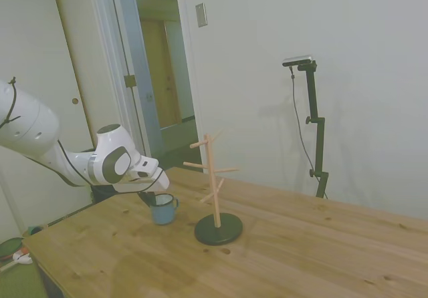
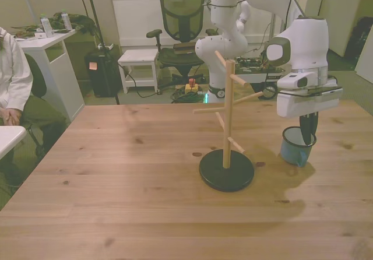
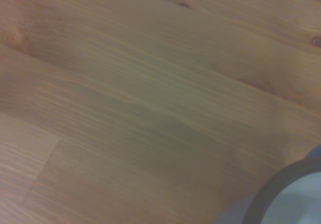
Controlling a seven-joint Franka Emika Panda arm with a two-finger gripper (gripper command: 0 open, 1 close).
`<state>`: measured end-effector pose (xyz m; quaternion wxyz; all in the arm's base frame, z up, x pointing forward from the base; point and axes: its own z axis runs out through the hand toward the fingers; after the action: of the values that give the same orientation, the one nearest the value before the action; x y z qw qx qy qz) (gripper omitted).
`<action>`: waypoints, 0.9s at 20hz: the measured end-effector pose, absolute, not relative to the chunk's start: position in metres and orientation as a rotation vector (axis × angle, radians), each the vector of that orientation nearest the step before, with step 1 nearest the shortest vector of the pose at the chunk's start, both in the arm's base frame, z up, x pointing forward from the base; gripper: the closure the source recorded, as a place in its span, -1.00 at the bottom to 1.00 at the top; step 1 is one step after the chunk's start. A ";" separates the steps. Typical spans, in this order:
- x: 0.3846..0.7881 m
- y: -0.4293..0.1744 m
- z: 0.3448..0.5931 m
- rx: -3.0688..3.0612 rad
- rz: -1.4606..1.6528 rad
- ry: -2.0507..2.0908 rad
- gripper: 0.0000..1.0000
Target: Unload the mug
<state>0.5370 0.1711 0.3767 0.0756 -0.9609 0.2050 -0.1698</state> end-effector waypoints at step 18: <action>0.534 0.174 0.406 -2.872 -0.516 0.661 -1.00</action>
<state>0.5341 0.1740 0.4058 0.0747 -0.9572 0.2204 -0.1721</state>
